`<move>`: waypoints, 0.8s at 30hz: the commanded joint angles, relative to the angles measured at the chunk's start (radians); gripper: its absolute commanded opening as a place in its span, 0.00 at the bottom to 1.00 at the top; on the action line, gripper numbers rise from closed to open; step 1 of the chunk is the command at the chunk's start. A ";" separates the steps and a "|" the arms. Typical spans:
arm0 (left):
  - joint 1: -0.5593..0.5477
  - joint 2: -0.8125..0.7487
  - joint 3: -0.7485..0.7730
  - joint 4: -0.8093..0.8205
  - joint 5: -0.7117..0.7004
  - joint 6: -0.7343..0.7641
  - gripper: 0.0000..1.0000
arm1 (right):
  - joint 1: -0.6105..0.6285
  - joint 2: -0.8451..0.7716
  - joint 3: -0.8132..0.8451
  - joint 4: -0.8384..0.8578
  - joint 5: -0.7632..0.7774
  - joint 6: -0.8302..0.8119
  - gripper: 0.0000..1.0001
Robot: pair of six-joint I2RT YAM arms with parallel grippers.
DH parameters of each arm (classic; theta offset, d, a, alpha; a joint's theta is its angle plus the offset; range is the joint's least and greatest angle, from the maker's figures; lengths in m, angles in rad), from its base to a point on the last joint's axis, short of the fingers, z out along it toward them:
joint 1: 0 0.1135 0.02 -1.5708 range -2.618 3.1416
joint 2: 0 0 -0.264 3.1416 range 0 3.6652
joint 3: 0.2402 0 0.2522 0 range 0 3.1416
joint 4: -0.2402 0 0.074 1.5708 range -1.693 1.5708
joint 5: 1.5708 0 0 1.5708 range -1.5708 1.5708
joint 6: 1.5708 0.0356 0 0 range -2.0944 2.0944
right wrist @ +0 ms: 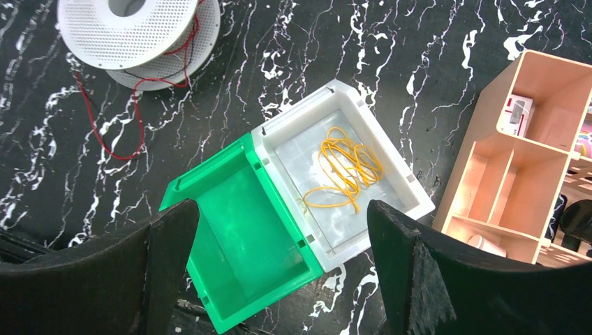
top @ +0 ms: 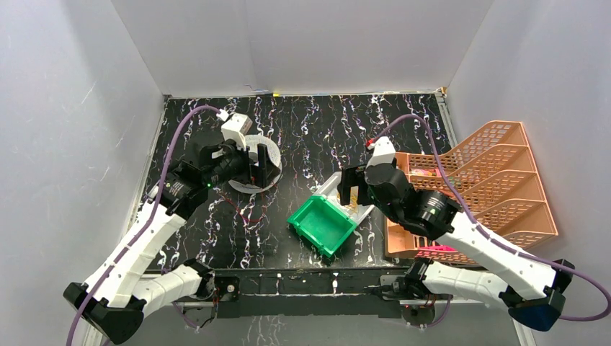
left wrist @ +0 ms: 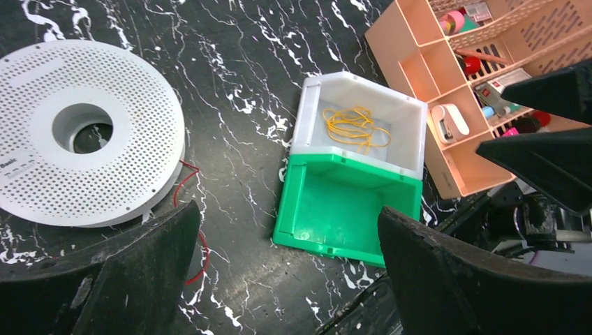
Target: Wrap the cables
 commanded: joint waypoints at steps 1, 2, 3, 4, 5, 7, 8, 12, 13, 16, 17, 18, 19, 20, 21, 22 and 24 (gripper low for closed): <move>0.003 -0.018 -0.014 -0.022 0.078 0.003 0.98 | -0.001 0.064 0.071 -0.010 0.024 0.004 0.99; 0.004 -0.024 -0.022 -0.022 0.078 0.000 0.98 | -0.001 0.074 0.072 -0.015 0.040 0.019 0.98; 0.002 -0.029 -0.030 -0.022 0.078 -0.001 0.98 | -0.001 0.079 0.071 -0.013 0.058 0.033 0.98; 0.003 -0.034 -0.039 -0.021 0.075 -0.003 0.99 | -0.001 0.082 0.069 -0.012 0.065 0.052 0.98; 0.003 -0.037 -0.050 -0.020 0.070 -0.004 0.99 | -0.001 0.084 0.070 -0.016 0.068 0.071 0.98; 0.003 -0.042 -0.071 -0.019 0.062 -0.007 0.98 | -0.001 0.103 0.082 -0.035 0.052 0.077 0.98; 0.002 -0.043 -0.079 -0.019 0.058 -0.009 0.98 | -0.001 0.114 0.093 -0.049 0.046 0.068 0.98; 0.003 -0.052 -0.122 -0.005 0.023 -0.016 0.98 | -0.001 0.135 0.095 -0.065 0.050 0.038 0.98; 0.003 -0.054 -0.133 0.000 0.020 -0.015 0.98 | -0.001 0.137 0.088 -0.062 0.040 0.029 0.98; 0.004 -0.061 -0.154 0.003 0.005 -0.007 0.98 | -0.001 0.165 0.095 -0.084 0.012 0.016 0.98; 0.003 -0.064 -0.162 0.003 -0.002 -0.004 0.98 | -0.001 0.175 0.103 -0.098 -0.001 0.014 0.99; 0.002 -0.068 -0.171 0.005 -0.009 0.000 0.98 | -0.001 0.183 0.109 -0.108 -0.016 0.013 0.98; 0.003 -0.071 -0.179 0.007 -0.012 0.005 0.98 | -0.001 0.188 0.112 -0.115 -0.034 0.009 0.98; 0.002 -0.076 -0.188 0.010 -0.016 0.012 0.98 | -0.001 0.190 0.113 -0.119 -0.057 0.003 0.99; 0.004 -0.080 -0.196 0.013 -0.020 0.017 0.98 | -0.001 0.192 0.113 -0.122 -0.076 0.000 0.99; 0.003 -0.082 -0.204 0.013 -0.025 0.023 0.98 | -0.001 0.195 0.114 -0.128 -0.092 0.001 0.98; 0.003 -0.088 -0.215 0.015 -0.029 0.031 0.98 | -0.001 0.206 0.121 -0.144 -0.120 0.021 0.97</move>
